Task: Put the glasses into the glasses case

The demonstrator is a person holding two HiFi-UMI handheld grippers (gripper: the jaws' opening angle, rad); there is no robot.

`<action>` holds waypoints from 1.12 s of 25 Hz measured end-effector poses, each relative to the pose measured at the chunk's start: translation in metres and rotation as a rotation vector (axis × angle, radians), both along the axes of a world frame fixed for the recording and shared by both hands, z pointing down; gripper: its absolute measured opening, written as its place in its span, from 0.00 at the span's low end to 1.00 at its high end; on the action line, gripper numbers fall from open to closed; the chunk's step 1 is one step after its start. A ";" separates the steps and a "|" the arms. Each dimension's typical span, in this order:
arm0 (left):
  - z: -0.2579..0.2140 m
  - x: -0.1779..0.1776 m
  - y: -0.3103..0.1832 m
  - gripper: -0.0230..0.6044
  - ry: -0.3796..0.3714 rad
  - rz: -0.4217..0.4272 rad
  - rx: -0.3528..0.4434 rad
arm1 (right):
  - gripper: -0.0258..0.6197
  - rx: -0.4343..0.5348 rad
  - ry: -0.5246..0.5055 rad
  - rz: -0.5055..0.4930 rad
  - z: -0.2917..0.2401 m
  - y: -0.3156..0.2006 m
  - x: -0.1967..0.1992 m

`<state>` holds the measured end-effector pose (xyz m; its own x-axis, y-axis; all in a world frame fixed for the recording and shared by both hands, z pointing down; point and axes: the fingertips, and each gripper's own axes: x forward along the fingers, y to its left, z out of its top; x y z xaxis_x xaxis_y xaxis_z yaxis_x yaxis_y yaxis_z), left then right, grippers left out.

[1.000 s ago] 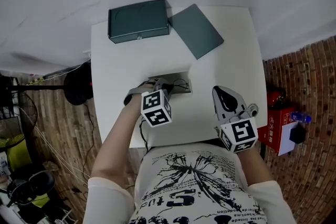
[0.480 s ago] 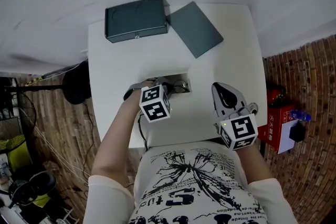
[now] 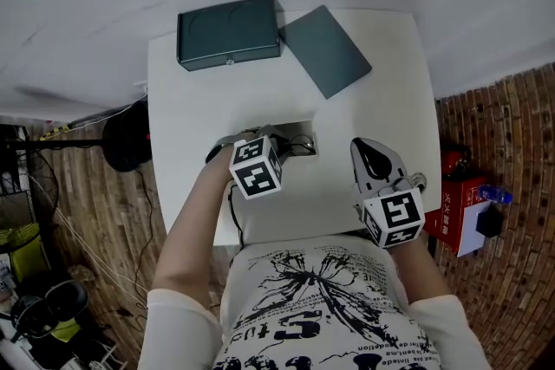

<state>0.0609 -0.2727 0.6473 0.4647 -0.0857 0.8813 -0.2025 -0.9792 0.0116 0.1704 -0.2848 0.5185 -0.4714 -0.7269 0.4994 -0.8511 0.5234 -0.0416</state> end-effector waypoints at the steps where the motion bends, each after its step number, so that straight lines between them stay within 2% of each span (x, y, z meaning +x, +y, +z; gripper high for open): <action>1: -0.002 -0.001 -0.001 0.13 0.004 -0.005 0.006 | 0.07 0.001 0.002 0.001 0.000 0.000 0.000; 11: -0.059 -0.001 0.002 0.15 0.140 -0.061 0.045 | 0.06 0.032 0.013 -0.004 -0.017 0.009 -0.005; 16: -0.095 -0.005 -0.005 0.06 0.239 -0.164 0.149 | 0.07 0.056 0.009 -0.024 -0.027 0.013 -0.008; 20: -0.124 -0.012 -0.011 0.06 0.309 -0.247 0.238 | 0.06 0.084 -0.003 -0.049 -0.041 0.015 -0.013; 24: -0.165 -0.019 -0.017 0.06 0.425 -0.371 0.351 | 0.06 0.114 -0.016 -0.084 -0.058 0.015 -0.017; 28: -0.207 -0.026 -0.015 0.06 0.517 -0.474 0.459 | 0.06 0.142 -0.089 -0.110 -0.079 0.018 -0.019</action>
<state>0.0353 -0.2876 0.4398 0.6254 -0.6721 0.3965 -0.6724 -0.7220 -0.1632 0.1519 -0.2665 0.4397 -0.5895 -0.7288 0.3483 -0.7847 0.6190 -0.0329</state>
